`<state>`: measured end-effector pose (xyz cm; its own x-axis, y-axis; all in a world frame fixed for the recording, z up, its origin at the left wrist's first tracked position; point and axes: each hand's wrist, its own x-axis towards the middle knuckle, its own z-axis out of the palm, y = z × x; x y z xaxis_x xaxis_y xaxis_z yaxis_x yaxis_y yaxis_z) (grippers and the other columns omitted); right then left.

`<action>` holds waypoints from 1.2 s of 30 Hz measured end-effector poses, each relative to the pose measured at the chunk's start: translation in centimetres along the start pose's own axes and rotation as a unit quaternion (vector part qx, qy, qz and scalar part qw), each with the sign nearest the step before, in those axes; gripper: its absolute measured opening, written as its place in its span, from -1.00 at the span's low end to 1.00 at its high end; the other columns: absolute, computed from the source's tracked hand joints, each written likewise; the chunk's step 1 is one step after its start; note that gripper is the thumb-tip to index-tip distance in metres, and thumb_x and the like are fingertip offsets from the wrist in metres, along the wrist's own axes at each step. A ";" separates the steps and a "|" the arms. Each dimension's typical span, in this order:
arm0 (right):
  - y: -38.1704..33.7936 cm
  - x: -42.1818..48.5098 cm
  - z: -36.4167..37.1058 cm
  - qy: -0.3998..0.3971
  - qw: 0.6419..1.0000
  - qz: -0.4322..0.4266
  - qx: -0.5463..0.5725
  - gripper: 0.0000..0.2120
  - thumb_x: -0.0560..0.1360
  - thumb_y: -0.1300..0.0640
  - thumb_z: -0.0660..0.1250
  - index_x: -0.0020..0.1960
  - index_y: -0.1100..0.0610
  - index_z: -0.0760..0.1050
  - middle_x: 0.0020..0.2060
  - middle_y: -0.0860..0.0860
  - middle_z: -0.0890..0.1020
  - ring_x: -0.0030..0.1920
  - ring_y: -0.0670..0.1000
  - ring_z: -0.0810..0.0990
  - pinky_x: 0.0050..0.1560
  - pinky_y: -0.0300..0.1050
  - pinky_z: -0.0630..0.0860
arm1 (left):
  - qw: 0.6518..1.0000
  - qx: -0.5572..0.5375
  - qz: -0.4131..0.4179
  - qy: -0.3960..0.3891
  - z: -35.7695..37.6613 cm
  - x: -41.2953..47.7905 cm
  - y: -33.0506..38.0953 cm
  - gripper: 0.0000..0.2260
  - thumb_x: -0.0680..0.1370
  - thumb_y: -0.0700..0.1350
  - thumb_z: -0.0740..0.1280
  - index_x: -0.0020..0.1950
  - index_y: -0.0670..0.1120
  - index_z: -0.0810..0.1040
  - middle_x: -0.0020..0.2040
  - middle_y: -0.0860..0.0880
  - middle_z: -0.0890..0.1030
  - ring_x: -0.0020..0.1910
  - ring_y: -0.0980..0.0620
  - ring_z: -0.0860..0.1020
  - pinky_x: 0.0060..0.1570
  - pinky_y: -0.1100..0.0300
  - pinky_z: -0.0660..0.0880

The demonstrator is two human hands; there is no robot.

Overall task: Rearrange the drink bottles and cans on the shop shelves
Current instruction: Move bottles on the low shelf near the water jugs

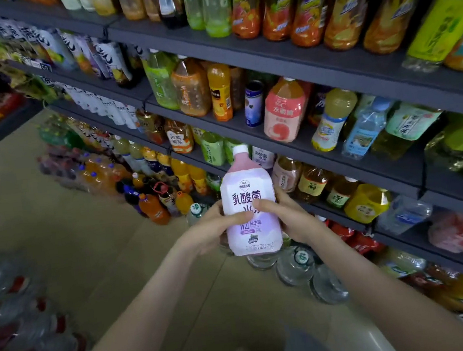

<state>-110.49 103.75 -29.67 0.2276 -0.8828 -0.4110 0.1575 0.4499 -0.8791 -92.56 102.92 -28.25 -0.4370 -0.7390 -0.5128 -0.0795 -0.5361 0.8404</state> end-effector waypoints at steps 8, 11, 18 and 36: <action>1.1 6.2 -0.5 0.010 0.992 0.007 -0.123 -0.22 0.32 0.24 0.56 0.34 -0.13 0.20 0.15 -0.04 0.59 0.09 -0.09 0.61 -0.02 0.00 0.61 | 0.939 0.331 0.085 0.029 -6.0 7.2 1.1 -0.04 0.19 0.07 0.61 0.42 0.11 0.11 0.28 0.16 0.41 0.25 0.07 0.45 0.18 0.02 0.49; 3.3 10.5 -0.7 0.064 0.985 -0.051 -0.150 -0.20 0.25 0.33 0.58 0.31 -0.09 0.26 0.16 -0.14 0.54 0.15 -0.20 0.54 0.08 -0.19 0.53 | 0.915 0.381 0.131 0.025 -8.1 11.4 0.5 -0.09 0.24 0.04 0.61 0.43 0.01 0.13 0.32 0.10 0.36 0.29 0.09 0.40 0.20 0.04 0.46; 10.3 20.9 -2.1 0.302 0.938 -0.145 -0.086 -0.30 0.13 0.26 0.58 0.21 0.17 0.39 0.06 0.00 0.56 0.04 -0.18 0.56 0.00 -0.31 0.49 | 0.883 0.437 0.171 0.009 -11.7 25.1 -3.4 -0.22 0.31 0.01 0.51 0.41 0.12 0.14 0.28 -0.06 0.45 0.20 -0.10 0.49 -0.01 0.11 0.47; 16.7 36.0 -7.0 0.542 0.828 -0.121 -0.081 -0.32 0.44 0.36 0.36 0.44 -0.07 0.24 0.18 -0.10 0.54 0.12 -0.09 0.51 -0.08 -0.46 0.42 | 0.912 0.359 0.196 -0.015 -13.5 44.2 -8.6 -0.18 0.36 -0.12 0.52 0.50 0.07 0.14 0.12 -0.10 0.62 0.08 -0.13 0.59 -0.05 0.14 0.52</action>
<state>-106.40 78.56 -60.80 -0.8015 -0.5866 -0.1163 -0.0791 0.2967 -0.9517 -99.07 69.36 -60.51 -0.5816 -0.7992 -0.1515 -0.4731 0.1809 0.8622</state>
